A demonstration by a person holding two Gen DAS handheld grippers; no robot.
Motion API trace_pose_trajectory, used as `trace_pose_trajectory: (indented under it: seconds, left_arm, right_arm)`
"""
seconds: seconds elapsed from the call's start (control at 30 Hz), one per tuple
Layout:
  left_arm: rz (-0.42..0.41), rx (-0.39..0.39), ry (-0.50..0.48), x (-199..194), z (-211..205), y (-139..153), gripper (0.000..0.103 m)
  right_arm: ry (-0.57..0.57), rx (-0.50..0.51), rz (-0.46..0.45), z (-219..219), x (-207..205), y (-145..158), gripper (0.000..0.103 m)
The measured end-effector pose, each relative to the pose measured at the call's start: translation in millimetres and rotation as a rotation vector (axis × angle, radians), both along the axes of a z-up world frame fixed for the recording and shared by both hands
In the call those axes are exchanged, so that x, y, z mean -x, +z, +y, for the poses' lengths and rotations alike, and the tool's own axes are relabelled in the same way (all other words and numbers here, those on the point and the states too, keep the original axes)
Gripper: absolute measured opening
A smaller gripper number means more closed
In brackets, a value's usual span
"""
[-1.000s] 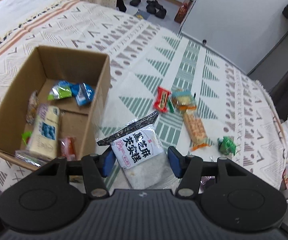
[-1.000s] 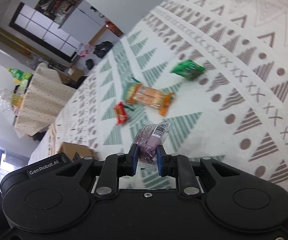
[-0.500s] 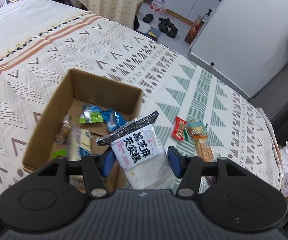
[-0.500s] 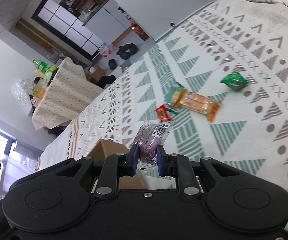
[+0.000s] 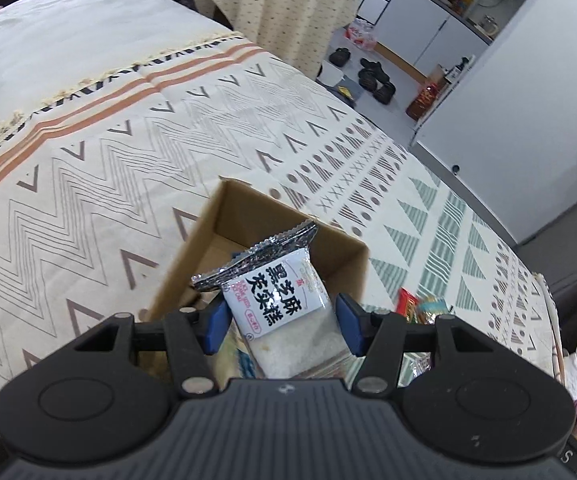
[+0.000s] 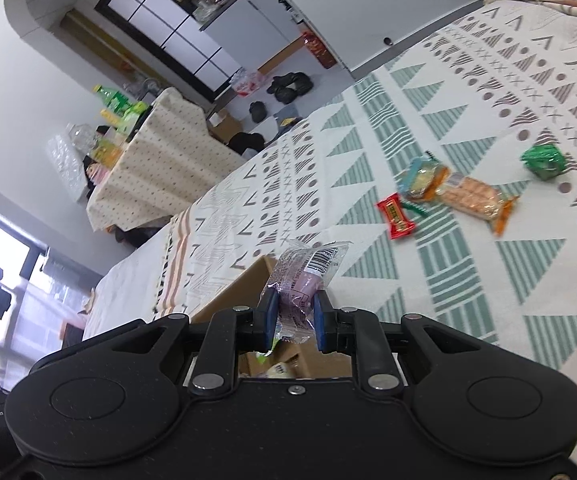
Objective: Organize snacks
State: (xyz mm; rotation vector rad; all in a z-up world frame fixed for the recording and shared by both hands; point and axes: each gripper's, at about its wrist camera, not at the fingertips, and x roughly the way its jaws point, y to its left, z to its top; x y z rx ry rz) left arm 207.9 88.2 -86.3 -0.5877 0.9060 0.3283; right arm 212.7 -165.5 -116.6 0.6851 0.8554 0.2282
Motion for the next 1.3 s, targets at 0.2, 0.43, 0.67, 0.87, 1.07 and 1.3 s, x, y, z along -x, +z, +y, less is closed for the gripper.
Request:
trace_pose_trajectory:
  seconds: [0.2,0.43,0.67,0.87,1.07,1.3]
  left_arm:
    - [0.014,0.022,0.012,-4.0,17.2,-7.8,0.055]
    - [0.029,0.053,-0.004,-12.0,28.3,-19.3,0.056]
    - [0.024,0.044,0.001,-15.0,31.7,-14.2,0.069]
    - [0.045,0.011,0.021,-7.2,28.2,-14.5,0.076]
    - [0.079,-0.008,0.033,1.8,12.2,-15.0,0.084]
    - [0.065,-0.022,-0.022,13.1,-19.8,-10.4,0.089]
  right_arm:
    - [0.026,0.009,0.007,23.0,-6.5,-2.2,0.019]
    - [0.064,0.022,0.013,49.8,-13.3,-4.4,0.019]
    - [0.093,0.005,0.046,60.1,-17.4,-7.7,0.027]
    - [0.069,0.014,0.036,51.4,-9.6,-6.2,0.047]
    - [-0.001,0.038,0.033,31.1,0.1,-2.7,0.060]
    - [-0.076,0.061,0.031,-3.2,12.4,-4.3,0.072]
